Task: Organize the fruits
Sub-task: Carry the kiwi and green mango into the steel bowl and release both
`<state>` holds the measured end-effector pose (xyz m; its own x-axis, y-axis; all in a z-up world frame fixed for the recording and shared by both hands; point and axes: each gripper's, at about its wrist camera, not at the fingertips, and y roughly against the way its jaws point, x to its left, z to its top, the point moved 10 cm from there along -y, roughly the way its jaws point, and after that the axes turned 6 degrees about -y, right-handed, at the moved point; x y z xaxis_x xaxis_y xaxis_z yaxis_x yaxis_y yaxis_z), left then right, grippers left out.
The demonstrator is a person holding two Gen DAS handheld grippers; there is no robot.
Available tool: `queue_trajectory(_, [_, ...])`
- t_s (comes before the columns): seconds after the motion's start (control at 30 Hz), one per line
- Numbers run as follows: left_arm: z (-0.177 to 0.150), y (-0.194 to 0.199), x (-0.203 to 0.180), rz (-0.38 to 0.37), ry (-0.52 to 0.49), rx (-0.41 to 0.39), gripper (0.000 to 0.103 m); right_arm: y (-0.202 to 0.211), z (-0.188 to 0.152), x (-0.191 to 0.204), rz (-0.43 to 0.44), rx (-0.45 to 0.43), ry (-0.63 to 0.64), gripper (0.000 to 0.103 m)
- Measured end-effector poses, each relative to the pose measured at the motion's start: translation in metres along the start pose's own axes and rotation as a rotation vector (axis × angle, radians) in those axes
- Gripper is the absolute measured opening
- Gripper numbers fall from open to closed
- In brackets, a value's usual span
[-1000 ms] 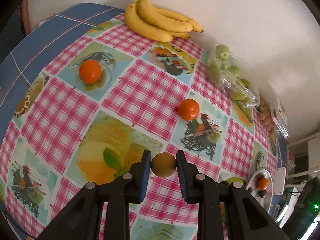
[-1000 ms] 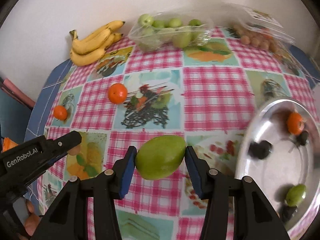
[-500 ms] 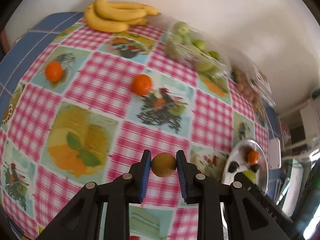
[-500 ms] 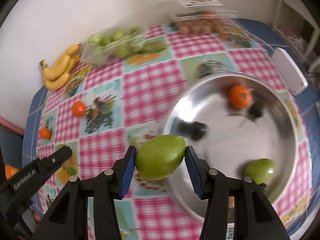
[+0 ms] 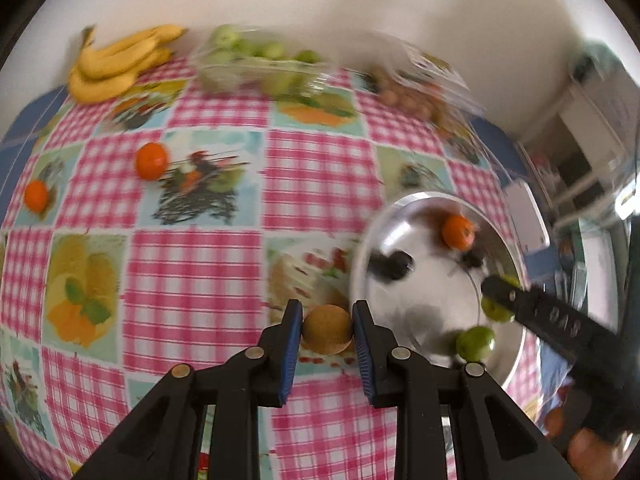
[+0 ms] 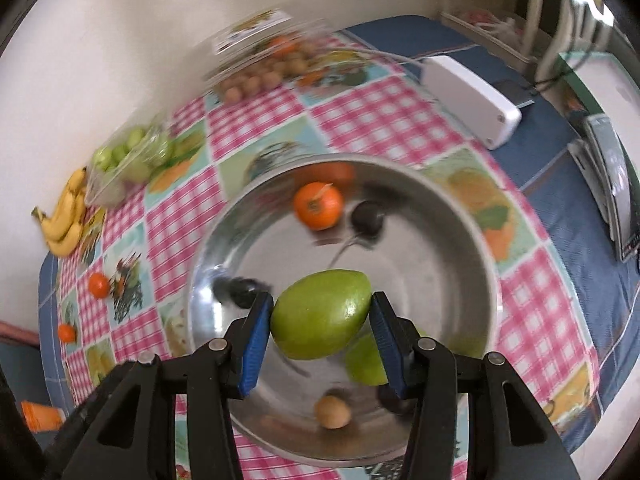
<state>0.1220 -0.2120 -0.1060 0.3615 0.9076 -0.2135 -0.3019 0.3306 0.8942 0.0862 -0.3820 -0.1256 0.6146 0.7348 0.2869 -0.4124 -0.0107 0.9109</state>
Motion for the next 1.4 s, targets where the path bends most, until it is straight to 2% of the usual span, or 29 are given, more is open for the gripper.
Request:
queue_trajectory(0.17, [-0.007, -0.009, -0.033, 0.013, -0.124, 0.006, 0.027, 0.006, 0.008, -0.020, -0.003, -0.012, -0.046, 0.051])
queue_trajectory(0.33, [-0.011, -0.014, -0.046, 0.002, -0.171, 0.010, 0.028, 0.009, 0.009, -0.029, -0.005, -0.012, -0.061, 0.051])
queue_trajectory(1.0, [-0.017, -0.032, -0.058, -0.027, -0.210, 0.029, 0.028, -0.019, -0.009, -0.013, -0.031, 0.072, 0.018, 0.052])
queue_trajectory(1.4, [-0.019, -0.038, -0.056, -0.020, -0.210, 0.047, 0.028, -0.024, -0.010, -0.008, -0.042, 0.082, 0.053, 0.052])
